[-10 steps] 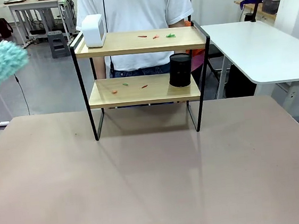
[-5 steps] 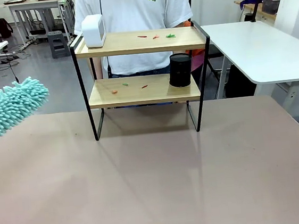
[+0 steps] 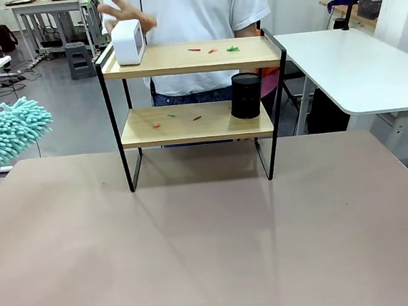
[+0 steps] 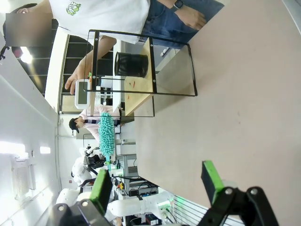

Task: Clean the shelf.
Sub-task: Clean the specific tier of the Shelf with the Duster once objects are removed.

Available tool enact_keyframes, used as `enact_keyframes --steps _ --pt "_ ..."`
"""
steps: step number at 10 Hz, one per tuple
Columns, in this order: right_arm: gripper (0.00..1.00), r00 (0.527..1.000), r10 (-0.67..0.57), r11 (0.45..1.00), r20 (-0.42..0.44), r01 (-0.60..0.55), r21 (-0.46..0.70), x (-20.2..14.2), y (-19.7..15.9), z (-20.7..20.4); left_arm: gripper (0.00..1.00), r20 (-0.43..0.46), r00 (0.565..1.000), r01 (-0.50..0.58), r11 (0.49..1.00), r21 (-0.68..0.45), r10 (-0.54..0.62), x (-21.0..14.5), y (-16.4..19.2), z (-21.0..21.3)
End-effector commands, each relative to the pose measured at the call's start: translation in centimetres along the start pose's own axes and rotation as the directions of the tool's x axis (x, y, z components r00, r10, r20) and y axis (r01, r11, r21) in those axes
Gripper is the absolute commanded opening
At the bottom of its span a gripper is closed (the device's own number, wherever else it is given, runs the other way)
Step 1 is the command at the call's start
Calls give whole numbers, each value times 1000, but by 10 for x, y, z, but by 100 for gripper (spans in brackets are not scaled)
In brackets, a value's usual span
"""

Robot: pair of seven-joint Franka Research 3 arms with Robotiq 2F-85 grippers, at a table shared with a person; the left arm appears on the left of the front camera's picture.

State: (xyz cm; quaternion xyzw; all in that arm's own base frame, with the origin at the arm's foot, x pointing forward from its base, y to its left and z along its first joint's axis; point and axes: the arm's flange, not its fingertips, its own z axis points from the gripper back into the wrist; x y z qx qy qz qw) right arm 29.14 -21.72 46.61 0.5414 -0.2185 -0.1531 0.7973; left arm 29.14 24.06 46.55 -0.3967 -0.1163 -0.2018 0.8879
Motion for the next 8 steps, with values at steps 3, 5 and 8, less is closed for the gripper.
enact_keyframes --steps 3,5,8 --pt "100 1000 27 999 12 -28 20 1 1 -2 1 -4 1000 -12 1000 -8 12 0 -4 1" --pt "100 1000 27 999 12 -28 20 1 1 -2 1 -4 1000 -12 1000 -8 12 0 -4 1" --pt "100 1000 27 999 12 -28 20 1 1 -2 1 -4 1000 -12 1000 -8 12 0 -4 1"
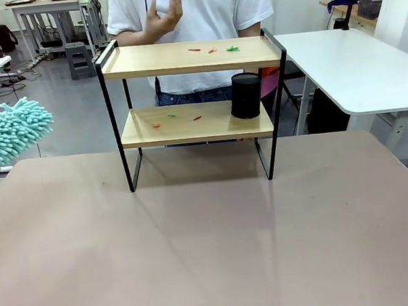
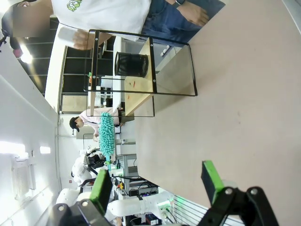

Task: Clean the shelf.
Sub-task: Clean the specific tier of the Shelf with the Duster once objects are removed.

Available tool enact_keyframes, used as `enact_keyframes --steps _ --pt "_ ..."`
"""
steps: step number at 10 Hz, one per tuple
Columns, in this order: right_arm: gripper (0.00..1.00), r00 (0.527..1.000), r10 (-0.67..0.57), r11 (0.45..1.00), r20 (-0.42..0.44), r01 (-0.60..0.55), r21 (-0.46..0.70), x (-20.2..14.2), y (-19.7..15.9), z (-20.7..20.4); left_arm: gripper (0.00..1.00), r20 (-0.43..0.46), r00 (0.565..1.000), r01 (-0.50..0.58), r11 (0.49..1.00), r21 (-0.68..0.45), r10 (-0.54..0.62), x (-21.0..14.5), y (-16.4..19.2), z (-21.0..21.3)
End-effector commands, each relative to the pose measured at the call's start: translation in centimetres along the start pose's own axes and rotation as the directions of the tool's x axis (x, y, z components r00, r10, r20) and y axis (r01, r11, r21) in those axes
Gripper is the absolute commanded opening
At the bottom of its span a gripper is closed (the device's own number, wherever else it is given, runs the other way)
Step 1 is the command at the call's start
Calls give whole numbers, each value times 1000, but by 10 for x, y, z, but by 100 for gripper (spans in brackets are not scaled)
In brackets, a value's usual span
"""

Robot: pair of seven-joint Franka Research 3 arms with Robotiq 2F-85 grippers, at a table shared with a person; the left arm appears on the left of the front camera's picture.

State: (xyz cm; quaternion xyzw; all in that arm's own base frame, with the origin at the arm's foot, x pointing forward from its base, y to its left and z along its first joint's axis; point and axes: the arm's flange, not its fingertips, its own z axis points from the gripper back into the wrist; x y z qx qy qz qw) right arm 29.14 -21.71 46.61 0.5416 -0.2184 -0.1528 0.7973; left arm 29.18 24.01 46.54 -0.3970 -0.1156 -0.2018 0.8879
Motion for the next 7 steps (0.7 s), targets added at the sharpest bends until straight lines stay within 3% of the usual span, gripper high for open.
enact_keyframes --steps 1,2,5,7 --pt "100 1000 27 999 13 -27 20 1 1 -2 1 -3 1000 -11 1000 -7 11 0 -4 2" --pt "100 1000 27 999 13 -27 20 1 1 -2 12 0 1000 0 1000 0 0 0 0 0" --pt "100 1000 27 999 13 -27 20 1 1 -2 12 191 973 98 983 158 -127 64 -116 27" --pt "100 1000 27 999 13 -27 20 1 1 -2 12 203 964 131 971 200 -172 112 -179 29"
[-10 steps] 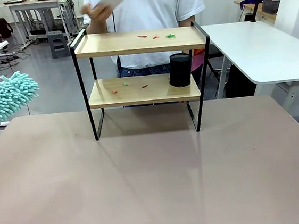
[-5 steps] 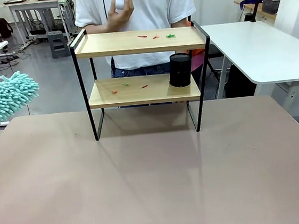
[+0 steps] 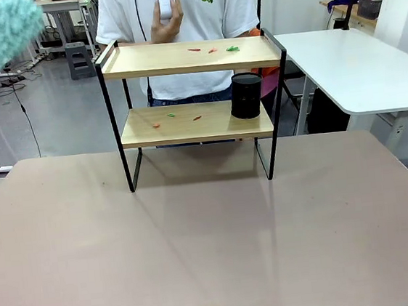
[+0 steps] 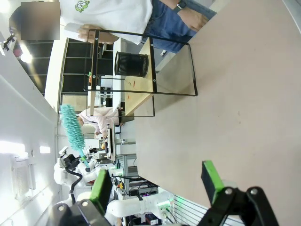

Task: Clean the shelf.
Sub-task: Clean the specific tier of the Shelf with the Duster once objects are removed.

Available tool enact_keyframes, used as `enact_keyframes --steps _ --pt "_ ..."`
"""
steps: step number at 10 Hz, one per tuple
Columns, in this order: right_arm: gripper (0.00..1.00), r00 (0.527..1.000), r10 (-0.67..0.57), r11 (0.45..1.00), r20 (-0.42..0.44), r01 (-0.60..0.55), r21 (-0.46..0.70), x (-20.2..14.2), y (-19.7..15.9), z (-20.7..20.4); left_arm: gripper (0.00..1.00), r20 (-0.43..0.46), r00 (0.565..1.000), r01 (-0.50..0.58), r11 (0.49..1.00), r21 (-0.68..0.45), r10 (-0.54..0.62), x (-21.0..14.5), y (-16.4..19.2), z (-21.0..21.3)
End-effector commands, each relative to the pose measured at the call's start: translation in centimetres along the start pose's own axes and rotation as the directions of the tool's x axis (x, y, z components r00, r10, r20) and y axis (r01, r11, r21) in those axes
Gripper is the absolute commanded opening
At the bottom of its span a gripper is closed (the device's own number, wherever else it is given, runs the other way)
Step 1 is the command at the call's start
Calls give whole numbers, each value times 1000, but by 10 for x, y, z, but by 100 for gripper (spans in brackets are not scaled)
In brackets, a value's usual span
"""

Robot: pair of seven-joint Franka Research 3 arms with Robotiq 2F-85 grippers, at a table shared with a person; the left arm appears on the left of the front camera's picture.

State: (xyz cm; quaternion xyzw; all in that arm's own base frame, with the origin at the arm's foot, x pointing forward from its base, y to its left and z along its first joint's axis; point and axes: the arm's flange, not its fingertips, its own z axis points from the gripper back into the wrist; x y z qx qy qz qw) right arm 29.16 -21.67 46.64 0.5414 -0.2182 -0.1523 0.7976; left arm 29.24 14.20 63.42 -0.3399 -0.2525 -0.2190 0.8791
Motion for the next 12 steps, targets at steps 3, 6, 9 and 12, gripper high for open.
enact_keyframes --steps 3,6,9,12 --pt "100 1000 26 999 14 -27 20 1 0 -2 12 -61 987 -142 988 62 146 90 -90 -90" --pt "100 1000 26 999 14 -27 20 1 0 -2 12 52 944 -320 944 -81 325 112 -131 -164" --pt "100 1000 26 999 14 -27 20 1 0 -2 12 -50 961 -272 962 -11 271 112 -130 -160" --pt "100 1000 26 999 14 -27 20 1 0 -2 12 -32 951 -309 951 -18 308 111 -130 -170"
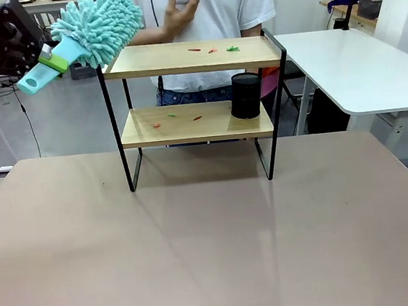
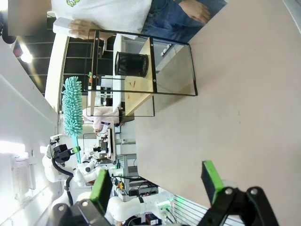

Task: Clean the shelf.
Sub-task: Clean the specific tier of the Shelf with the Duster once objects are removed.

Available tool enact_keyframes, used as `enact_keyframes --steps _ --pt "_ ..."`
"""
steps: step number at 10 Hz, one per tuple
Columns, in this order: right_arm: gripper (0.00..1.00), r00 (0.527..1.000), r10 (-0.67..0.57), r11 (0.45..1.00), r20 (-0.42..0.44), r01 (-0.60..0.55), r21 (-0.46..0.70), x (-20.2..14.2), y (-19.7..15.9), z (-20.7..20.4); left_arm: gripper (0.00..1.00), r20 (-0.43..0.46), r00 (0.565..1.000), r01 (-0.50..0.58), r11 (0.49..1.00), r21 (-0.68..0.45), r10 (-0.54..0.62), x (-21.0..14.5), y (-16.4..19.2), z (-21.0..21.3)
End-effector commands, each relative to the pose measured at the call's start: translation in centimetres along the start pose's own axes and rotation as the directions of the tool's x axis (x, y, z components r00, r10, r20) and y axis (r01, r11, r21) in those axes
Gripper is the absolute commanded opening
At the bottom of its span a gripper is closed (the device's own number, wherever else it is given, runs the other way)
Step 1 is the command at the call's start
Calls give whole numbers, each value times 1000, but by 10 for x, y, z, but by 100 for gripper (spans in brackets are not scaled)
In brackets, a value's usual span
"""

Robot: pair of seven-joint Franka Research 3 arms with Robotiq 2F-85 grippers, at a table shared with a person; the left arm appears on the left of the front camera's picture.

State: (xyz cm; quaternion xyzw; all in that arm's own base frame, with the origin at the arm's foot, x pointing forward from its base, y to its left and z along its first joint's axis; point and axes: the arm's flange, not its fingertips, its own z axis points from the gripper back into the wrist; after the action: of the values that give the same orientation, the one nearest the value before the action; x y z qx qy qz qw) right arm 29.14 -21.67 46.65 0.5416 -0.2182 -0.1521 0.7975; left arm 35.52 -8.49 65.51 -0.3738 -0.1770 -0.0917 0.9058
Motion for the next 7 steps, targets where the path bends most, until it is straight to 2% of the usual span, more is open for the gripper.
enact_keyframes --steps 1,2,4,6,7 --pt "100 1000 26 999 14 -26 20 1 0 -2 12 75 997 -22 999 50 19 -5 -19 -10" --pt "100 1000 26 999 14 -26 20 1 0 -2 12 68 997 -39 996 81 33 7 -37 -19" --pt "100 1000 26 999 14 -26 20 1 0 -2 12 11 996 -91 991 94 91 33 -60 -36" --pt "100 1000 26 999 14 -26 20 1 0 -2 12 -64 986 -141 978 154 153 56 -76 -59" --pt "100 1000 26 999 14 -26 20 1 0 -2 12 -39 983 -170 965 198 181 69 -83 -68"
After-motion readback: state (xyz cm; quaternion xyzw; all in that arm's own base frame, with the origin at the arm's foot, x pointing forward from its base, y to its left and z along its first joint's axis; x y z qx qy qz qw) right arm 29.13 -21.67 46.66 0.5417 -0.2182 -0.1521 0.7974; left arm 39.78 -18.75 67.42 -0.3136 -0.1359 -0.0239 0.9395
